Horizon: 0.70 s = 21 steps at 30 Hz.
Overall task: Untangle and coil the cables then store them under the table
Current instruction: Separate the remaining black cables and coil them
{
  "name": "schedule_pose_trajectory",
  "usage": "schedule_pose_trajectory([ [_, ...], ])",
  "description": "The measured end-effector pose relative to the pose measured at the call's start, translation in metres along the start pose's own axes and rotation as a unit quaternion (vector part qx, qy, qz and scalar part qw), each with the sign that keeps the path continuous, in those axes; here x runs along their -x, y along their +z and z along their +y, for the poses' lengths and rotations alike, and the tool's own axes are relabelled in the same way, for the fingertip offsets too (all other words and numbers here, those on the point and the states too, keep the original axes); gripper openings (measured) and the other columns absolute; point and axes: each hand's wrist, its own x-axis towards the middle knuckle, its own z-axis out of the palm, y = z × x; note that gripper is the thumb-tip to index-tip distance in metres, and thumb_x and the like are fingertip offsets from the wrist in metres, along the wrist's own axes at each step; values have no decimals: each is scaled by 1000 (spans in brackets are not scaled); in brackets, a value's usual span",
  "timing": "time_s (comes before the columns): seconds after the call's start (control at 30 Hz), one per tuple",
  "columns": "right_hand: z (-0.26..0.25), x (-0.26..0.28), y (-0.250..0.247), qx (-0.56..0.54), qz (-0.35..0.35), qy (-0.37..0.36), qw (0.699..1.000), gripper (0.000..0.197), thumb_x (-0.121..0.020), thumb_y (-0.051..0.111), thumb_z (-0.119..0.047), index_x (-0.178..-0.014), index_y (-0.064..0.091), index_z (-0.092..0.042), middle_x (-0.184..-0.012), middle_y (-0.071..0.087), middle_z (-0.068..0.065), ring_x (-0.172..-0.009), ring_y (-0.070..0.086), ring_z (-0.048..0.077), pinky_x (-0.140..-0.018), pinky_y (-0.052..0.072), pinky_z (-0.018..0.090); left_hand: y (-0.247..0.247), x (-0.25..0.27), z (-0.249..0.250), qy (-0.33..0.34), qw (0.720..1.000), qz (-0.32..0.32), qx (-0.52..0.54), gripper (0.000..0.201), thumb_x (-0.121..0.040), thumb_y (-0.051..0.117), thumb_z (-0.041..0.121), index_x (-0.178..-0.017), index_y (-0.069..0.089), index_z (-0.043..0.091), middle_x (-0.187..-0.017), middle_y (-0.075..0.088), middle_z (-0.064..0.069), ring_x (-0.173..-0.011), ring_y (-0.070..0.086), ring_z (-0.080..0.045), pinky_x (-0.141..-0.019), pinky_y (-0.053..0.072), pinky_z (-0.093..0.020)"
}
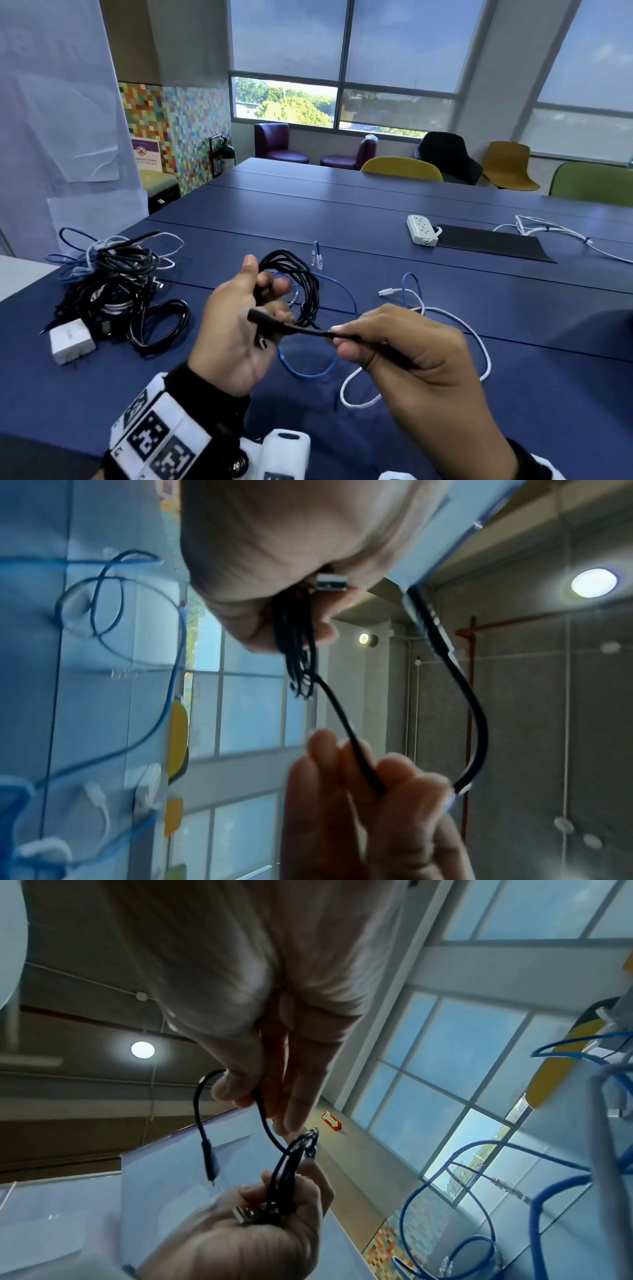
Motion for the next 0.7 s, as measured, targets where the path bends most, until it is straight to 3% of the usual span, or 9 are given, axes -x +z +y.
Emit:
schedule_pose_trajectory([
  [0.13, 4, 5, 3, 13, -45, 13, 999, 11, -83, 70, -23, -86, 76, -15, -77, 69, -7, -71, 68, 11, -61, 52, 29, -4, -3, 0, -57, 986, -1, 156, 33, -104, 37, 29, -75, 43, 15, -55, 36, 7, -32, 28, -2, -37, 34, -13],
  [0.2, 6, 5, 2, 25, -67, 48, 996, 13, -84, 68, -28, -87, 76, -19, -78, 70, -8, -73, 68, 11, -63, 52, 33, -4, -1, 0, -56, 979, -28, 195, 29, -103, 40, 28, -85, 52, 8, -57, 37, 7, -35, 30, -4, -44, 42, -14],
  [0.3, 4, 5, 1, 34, -74, 62, 995, 14, -86, 66, -31, -88, 75, -20, -78, 70, -8, -74, 68, 11, -64, 53, 33, -1, 2, -3, -6, 988, -79, 134, 30, -100, 44, 23, -112, 54, -3, -65, 44, 3, -47, 42, -6, -69, 57, -24],
  [0.43, -6, 1, 1, 17, -60, 28, 998, 11, -86, 69, -26, -82, 76, -17, -76, 67, -10, -72, 66, 8, -67, 49, 18, 9, 7, -9, 97, 987, -114, -66, 27, -86, 52, 24, -100, 56, 1, -68, 56, -7, -63, 68, -25, -90, 52, -50],
  [0.5, -10, -3, 1, -7, -48, 12, 999, 7, -84, 73, -20, -83, 78, -16, -82, 67, -13, -82, 67, 6, -78, 50, 16, 8, 8, -13, 128, 971, -131, -155, 20, -92, 51, 22, -102, 59, 6, -68, 63, -9, -67, 70, -27, -83, 49, -48],
  [0.57, -13, -8, 1, -38, -43, 10, 998, 5, -81, 76, -13, -85, 79, -13, -90, 71, -12, -96, 68, 8, -89, 51, 20, 5, 10, -18, 118, 954, -163, -221, 24, -94, 55, 24, -112, 60, 9, -74, 68, -11, -67, 67, -24, -76, 43, -43],
  [0.63, -14, -17, -1, -22, -39, 11, 999, 5, -80, 77, -17, -84, 80, -18, -89, 71, -13, -94, 67, 9, -84, 51, 20, 6, 14, -24, 102, 934, -212, -269, 33, -93, 55, 29, -119, 61, 11, -83, 67, -12, -77, 61, -23, -76, 44, -38],
  [0.7, -15, -25, -2, 7, -37, 21, 999, 4, -79, 76, -27, -82, 78, -25, -88, 68, -18, -90, 64, 11, -75, 51, 23, 9, 21, -27, 100, 919, -258, -282, 25, -100, 47, 15, -117, 66, 15, -73, 62, -10, -67, 58, -20, -65, 46, -23],
])
